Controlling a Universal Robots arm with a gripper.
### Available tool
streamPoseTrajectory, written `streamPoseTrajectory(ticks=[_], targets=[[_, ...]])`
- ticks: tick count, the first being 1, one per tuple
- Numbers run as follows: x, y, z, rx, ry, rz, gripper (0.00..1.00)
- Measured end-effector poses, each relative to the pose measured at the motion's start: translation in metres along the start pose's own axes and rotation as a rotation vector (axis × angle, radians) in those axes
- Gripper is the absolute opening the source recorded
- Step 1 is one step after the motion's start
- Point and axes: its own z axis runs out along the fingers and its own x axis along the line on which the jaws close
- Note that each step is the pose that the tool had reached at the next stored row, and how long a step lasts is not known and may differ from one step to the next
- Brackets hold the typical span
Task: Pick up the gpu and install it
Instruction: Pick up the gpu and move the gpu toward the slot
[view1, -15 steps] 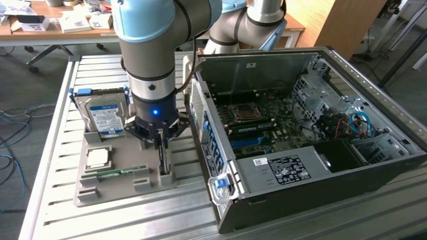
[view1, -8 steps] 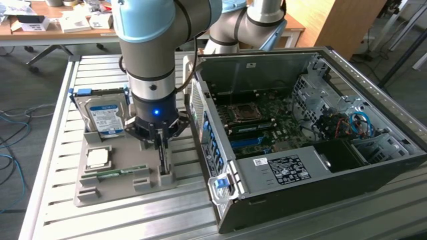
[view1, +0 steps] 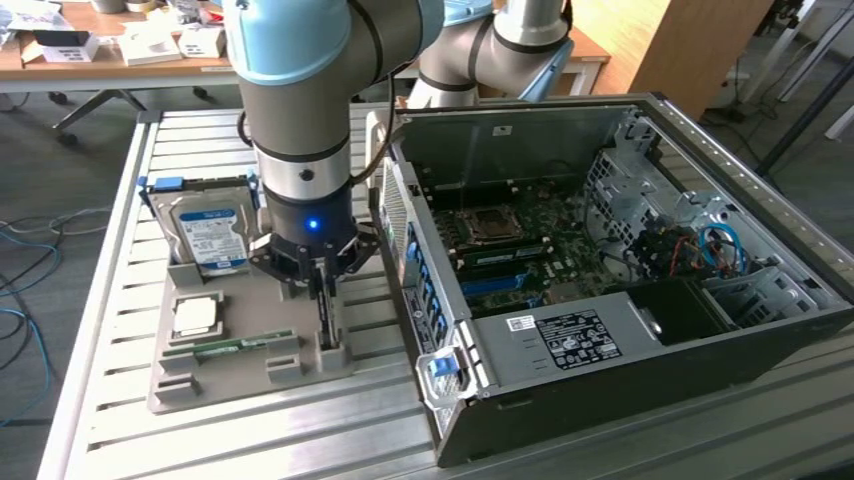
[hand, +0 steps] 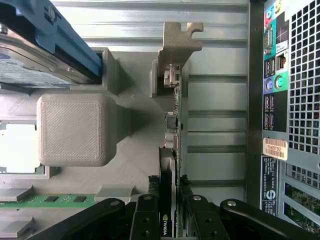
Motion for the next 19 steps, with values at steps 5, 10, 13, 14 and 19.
streamPoseTrajectory(ticks=[5,10,13,14,19], targets=[[0.000,0.0005,-0.0107,0.0002,0.0002,0.000,0.26],[0.000,0.0012,-0.0263,0.0003,0.0004,-0.001,0.26],[0.000,0.0018,-0.0391,0.0002,0.0003,-0.001,0.26],[-0.001,0.0020,-0.0434,0.0003,0.0003,-0.001,0.26],[-0.001,0.0030,-0.0662,0.0002,0.0003,-0.001,0.26]])
